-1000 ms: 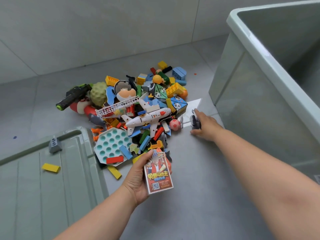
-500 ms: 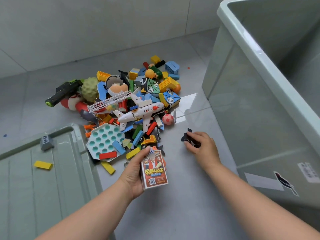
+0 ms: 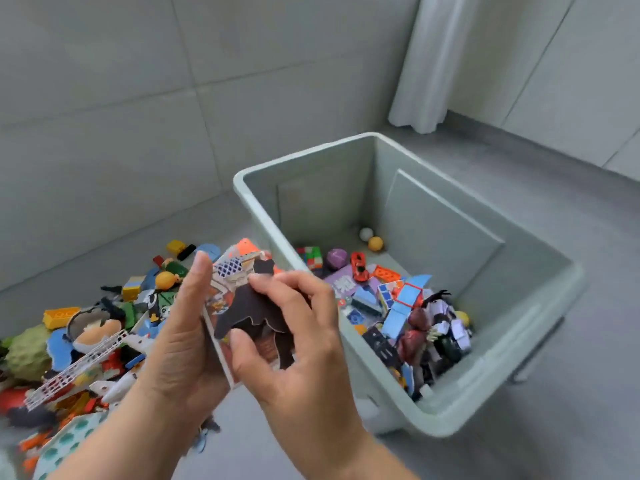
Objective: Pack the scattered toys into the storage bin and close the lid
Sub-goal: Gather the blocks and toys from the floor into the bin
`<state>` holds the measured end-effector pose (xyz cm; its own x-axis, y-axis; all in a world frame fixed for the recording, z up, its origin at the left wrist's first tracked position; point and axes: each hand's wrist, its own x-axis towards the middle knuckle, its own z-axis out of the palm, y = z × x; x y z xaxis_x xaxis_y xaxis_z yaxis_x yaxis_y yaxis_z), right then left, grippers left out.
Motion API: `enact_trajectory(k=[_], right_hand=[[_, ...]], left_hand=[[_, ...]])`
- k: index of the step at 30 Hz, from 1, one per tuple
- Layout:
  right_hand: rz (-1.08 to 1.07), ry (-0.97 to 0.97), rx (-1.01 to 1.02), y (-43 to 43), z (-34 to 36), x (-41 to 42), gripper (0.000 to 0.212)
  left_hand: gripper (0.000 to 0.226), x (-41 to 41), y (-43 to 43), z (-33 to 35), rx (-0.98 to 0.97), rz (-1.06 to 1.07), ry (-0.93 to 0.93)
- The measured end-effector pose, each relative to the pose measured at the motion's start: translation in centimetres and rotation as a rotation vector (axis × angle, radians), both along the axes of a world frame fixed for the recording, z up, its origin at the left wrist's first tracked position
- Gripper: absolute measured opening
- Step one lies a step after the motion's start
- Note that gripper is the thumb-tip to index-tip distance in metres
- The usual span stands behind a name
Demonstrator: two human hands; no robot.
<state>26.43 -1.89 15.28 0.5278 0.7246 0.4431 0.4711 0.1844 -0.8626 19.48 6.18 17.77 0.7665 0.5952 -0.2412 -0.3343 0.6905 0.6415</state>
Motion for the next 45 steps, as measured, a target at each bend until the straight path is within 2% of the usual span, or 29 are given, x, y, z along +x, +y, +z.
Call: enact_trajectory(k=[1, 3, 5, 7, 8, 10, 12, 15, 19, 23, 25, 28, 32, 35, 37, 39, 42, 45], right_hand=[[-0.017, 0.020, 0.008, -0.5, 1.6, 1.6, 0.042], [-0.044, 0.137, -0.004, -1.7, 3.7, 5.3, 0.035], [-0.075, 0.289, -0.080, -2.8, 4.4, 9.5, 0.025], [-0.102, 0.427, -0.248, -3.6, 4.1, 12.9, 0.016], [-0.113, 0.531, -0.311, -4.0, 3.7, 14.4, 0.019], [-0.090, 0.822, -0.352, -4.9, 2.8, 16.6, 0.025], [-0.030, 1.038, -0.361, -5.9, 2.0, 18.0, 0.026], [-0.035, 1.118, -0.368, -6.7, 1.1, 19.2, 0.031], [-0.040, 1.104, -0.326, -6.6, 1.1, 19.4, 0.033], [-0.007, 1.019, -0.226, -4.9, 1.9, 16.6, 0.030], [0.063, 0.933, -0.182, -3.5, 2.4, 13.4, 0.028], [0.278, 0.783, -0.204, -1.3, 2.1, 7.8, 0.018], [0.430, 0.557, -0.430, 2.4, -2.2, 1.6, 0.020], [0.452, 0.357, -0.701, 4.6, -7.1, -1.2, 0.028], [0.525, 0.160, -0.915, 5.8, -11.2, -3.6, 0.051], [0.590, 0.002, -1.065, 6.6, -14.7, -5.8, 0.076], [0.521, 0.042, -1.202, 8.0, -18.7, -8.3, 0.095], [0.362, 0.200, -1.205, 9.7, -21.5, -10.1, 0.099]], left_hand=[[0.067, 1.7, -0.5, 1.6, 0.069, -0.042, -0.002], [0.041, 5.6, -1.4, 3.5, 0.167, -0.092, 0.060], [0.029, 9.8, -1.9, 3.3, 0.148, -0.128, 0.152], [0.031, 13.4, -2.4, 2.2, 0.060, -0.172, 0.310], [0.030, 14.6, -2.5, 1.3, -0.001, -0.193, 0.385], [0.037, 16.0, -3.1, -0.1, -0.096, -0.235, 0.489], [0.051, 16.6, -3.6, -1.2, -0.110, -0.239, 0.555], [0.056, 16.7, -3.4, -1.8, -0.083, -0.148, 0.582], [0.057, 15.3, -2.1, -1.3, -0.087, -0.102, 0.445], [0.044, 9.6, 0.0, -0.1, -0.094, -0.011, 0.288], [0.038, 4.8, 1.8, -0.2, -0.092, 0.145, 0.236], [0.029, -4.2, 4.3, -2.1, -0.112, 0.453, 0.240], [0.023, -15.1, 5.2, -7.5, -0.120, 0.689, 0.451], [0.022, -18.6, 4.2, -12.3, -0.014, 0.692, 0.738], [0.034, -20.5, 3.2, -16.1, 0.164, 0.636, 1.006], [0.062, -21.7, 2.2, -19.3, 0.341, 0.523, 1.213], [0.098, -22.4, 1.8, -22.6, 0.495, 0.376, 1.409], [0.115, -22.3, 3.1, -23.8, 0.516, 0.341, 1.428]])
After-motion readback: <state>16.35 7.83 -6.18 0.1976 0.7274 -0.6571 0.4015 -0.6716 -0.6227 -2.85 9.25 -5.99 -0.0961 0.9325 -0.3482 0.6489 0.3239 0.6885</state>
